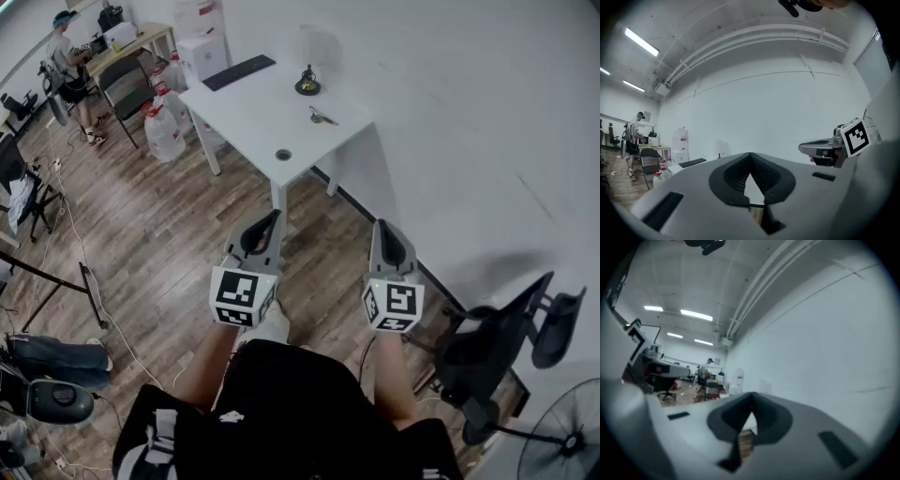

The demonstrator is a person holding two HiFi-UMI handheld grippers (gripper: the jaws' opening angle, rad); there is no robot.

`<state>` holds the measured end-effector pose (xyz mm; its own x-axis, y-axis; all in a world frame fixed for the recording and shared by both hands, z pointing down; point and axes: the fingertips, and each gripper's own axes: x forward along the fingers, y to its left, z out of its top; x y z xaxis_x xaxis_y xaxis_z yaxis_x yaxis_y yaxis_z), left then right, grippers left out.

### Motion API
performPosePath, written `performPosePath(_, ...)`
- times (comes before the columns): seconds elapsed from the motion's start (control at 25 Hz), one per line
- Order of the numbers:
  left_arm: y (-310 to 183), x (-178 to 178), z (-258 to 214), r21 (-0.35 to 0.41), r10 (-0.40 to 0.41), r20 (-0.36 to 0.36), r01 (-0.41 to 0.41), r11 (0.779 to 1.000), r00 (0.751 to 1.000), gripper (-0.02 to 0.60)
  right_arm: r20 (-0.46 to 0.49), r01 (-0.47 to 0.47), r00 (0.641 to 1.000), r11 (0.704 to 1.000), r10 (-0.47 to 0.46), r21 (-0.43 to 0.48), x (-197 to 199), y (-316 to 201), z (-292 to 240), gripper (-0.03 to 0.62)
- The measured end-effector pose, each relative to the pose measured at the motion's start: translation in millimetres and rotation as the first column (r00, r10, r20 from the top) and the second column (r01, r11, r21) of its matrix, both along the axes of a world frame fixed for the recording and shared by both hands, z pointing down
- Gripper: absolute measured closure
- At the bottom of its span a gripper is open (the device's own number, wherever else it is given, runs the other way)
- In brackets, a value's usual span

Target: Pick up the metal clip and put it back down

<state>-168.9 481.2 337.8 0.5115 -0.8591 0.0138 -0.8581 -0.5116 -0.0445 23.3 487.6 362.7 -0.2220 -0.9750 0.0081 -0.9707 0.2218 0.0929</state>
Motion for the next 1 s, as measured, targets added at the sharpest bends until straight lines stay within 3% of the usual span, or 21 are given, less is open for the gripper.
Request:
performPosePath(0.56,4.8,20.0,2.7,-0.001,0.028,0.0,-0.028,1.0,1.0,0.557,0.041,0.038,0.998,0.999,-0.038,-0.01,12.7,8.8,11.1,0.56)
performPosePath(1.0,-35.5,28.2,17.7,-0.022,0.032,0.001,-0.032,0.999,0.999,0.557,0.037,-0.027,0.999,0.999,0.028,-0.03,31.2,-24.8,21.1,0.56)
